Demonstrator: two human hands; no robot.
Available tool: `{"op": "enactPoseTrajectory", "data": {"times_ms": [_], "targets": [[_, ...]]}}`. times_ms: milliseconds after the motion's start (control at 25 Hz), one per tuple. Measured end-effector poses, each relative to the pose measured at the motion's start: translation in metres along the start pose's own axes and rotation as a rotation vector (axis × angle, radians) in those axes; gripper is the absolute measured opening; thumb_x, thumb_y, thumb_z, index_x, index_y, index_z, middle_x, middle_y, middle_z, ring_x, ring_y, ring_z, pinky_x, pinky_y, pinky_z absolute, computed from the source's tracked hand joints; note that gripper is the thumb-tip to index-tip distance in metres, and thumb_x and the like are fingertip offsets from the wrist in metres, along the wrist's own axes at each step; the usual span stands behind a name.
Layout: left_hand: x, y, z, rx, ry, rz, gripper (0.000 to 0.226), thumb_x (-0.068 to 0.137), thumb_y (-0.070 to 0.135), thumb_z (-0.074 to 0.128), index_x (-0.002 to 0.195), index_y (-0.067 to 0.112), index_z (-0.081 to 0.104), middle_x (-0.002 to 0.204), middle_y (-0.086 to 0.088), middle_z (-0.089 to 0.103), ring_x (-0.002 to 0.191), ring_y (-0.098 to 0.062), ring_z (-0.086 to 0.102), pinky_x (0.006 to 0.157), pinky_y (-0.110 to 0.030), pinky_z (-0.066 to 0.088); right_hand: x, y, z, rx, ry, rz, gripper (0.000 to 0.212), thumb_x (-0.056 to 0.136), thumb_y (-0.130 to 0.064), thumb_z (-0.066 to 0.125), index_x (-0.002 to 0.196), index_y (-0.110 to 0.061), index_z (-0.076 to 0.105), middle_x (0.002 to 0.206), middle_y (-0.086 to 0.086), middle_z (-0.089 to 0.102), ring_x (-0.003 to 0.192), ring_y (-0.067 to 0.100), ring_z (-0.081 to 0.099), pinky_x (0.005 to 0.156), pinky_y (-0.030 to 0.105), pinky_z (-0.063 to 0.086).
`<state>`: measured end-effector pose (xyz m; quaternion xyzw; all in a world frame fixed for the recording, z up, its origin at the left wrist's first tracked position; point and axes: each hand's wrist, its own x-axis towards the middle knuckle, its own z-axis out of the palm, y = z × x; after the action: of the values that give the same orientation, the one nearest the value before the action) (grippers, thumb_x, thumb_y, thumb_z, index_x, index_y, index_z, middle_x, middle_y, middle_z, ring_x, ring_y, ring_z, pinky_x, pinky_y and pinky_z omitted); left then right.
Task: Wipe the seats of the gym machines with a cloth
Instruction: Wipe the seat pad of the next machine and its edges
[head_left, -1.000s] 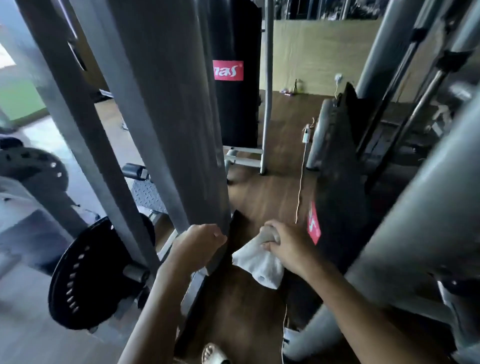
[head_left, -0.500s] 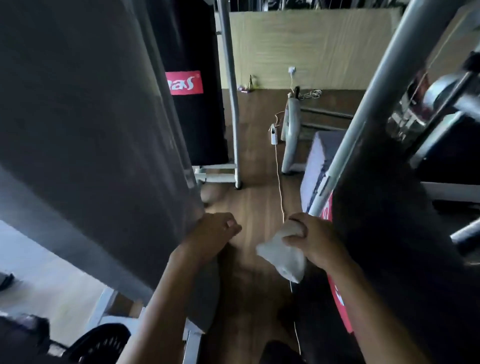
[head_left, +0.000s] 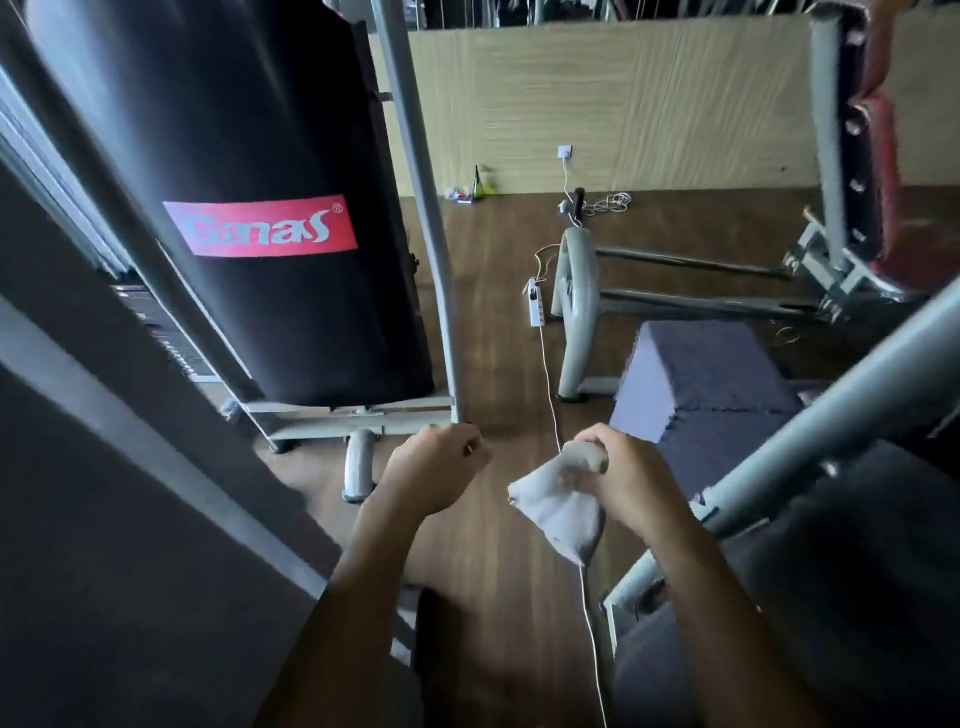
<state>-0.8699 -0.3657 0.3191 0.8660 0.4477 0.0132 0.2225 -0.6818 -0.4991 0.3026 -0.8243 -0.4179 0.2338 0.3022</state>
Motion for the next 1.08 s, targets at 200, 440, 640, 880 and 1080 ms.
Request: {"op": "enactPoseTrajectory", "data": {"times_ms": [200,440,640,880,1080], "targets": [[0.111,-0.006,-0.023,-0.112,0.035,-0.054,0.028,0.096,0.044,0.051,0.078,0.023,0.055,0.082,0.003,0.064,0.078,-0.022,0.058,0.058,-0.033,0.038,0.106,-0.023,-0.007,-0.041,-0.008,-0.077,0.032,0.083,-0.032,0.08,0.11,-0.033,0.064,0.096,-0.014,0.064,0.09,0.01,0.061,0.067,0.021,0.044],[0.261,-0.03,-0.057,-0.183,0.101,-0.028,0.02,0.092,0.041,0.051,0.085,0.024,0.06,0.081,0.006,0.068,0.078,-0.024,0.063,0.072,-0.041,0.056,0.255,-0.05,-0.024,-0.047,0.03,-0.193,0.042,0.087,-0.033,0.075,0.128,-0.027,0.064,0.113,-0.005,0.067,0.104,0.016,0.062,0.088,0.031,0.05],[0.362,-0.043,-0.078,-0.185,0.082,0.02,0.024,0.09,0.049,0.053,0.085,0.027,0.06,0.078,0.008,0.068,0.073,-0.018,0.067,0.07,-0.042,0.057,0.353,-0.062,-0.039,-0.043,0.053,-0.25,0.038,0.087,-0.039,0.074,0.121,-0.027,0.064,0.106,-0.011,0.059,0.096,0.006,0.057,0.081,0.009,0.039],[0.484,-0.038,-0.104,-0.261,0.123,0.066,0.024,0.086,0.054,0.051,0.087,0.033,0.062,0.078,0.016,0.068,0.073,-0.009,0.066,0.069,-0.038,0.057,0.482,-0.057,-0.043,0.063,0.066,-0.32,0.035,0.087,-0.036,0.074,0.117,-0.021,0.065,0.126,-0.01,0.055,0.113,-0.004,0.054,0.093,0.002,0.035],[0.605,-0.009,-0.124,-0.352,0.256,0.071,0.009,0.092,0.041,0.061,0.089,0.033,0.064,0.077,0.019,0.068,0.072,-0.005,0.065,0.07,-0.039,0.056,0.609,-0.074,-0.069,0.164,0.037,-0.436,0.038,0.092,-0.042,0.065,0.126,-0.026,0.063,0.118,-0.026,0.063,0.112,-0.015,0.056,0.09,0.002,0.038]]}}
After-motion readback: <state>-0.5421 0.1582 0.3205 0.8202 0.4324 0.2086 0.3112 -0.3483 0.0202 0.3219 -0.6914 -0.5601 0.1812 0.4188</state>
